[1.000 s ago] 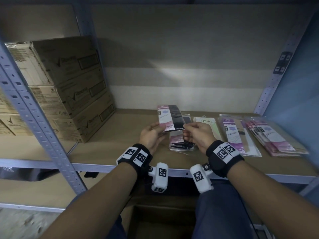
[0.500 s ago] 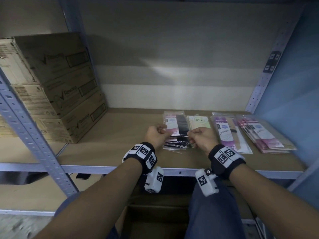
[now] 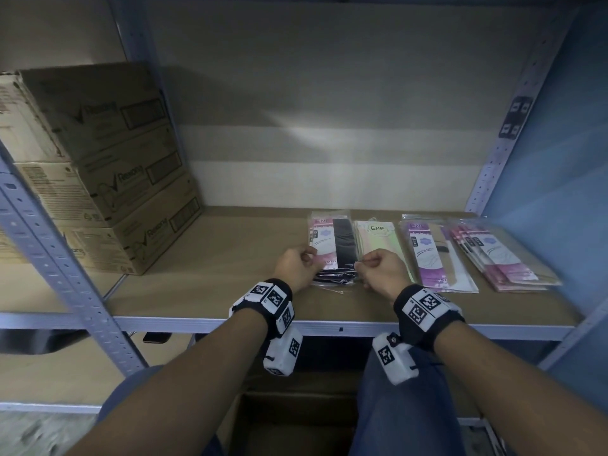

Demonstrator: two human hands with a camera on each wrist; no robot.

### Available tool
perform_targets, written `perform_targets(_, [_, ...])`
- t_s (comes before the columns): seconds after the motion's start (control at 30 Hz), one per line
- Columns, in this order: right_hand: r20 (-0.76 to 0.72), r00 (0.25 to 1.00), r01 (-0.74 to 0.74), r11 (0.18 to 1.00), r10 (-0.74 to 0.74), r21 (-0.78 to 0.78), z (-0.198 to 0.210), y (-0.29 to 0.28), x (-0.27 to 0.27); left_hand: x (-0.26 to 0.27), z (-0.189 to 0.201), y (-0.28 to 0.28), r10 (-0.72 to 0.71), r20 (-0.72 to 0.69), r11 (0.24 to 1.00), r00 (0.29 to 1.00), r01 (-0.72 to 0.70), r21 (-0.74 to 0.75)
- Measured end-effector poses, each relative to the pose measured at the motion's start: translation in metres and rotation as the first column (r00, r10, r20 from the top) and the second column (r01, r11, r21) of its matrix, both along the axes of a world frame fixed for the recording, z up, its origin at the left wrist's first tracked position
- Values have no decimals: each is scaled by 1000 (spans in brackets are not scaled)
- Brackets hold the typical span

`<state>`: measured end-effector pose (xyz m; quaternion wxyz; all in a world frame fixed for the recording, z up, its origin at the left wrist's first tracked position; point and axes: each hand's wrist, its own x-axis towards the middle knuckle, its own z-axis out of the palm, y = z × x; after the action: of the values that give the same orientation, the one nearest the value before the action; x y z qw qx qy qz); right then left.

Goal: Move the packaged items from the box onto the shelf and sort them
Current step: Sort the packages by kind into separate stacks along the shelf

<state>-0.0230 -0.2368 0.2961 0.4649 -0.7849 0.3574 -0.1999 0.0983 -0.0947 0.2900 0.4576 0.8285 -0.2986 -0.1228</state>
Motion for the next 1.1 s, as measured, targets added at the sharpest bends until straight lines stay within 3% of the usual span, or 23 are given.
perform_targets(0.13, [-59,998,-44,973,31,-228,8,1,-2,1,11,7,-127,187,989,974,109,104])
perform_targets(0.37, [-195,950,-301,879,244,-369,5,16,-5,-3,13,20,-301,297,941,906,231,248])
perform_targets(0.57, [-233,941,-321,864,245,-389,-1,24,1,-5,-2,19,-260,267,948,928,192,255])
perform_targets(1.1, [-342,911,-364,837,229,-408,-6,27,13,-8,-14,14,-195,278,980,941,179,83])
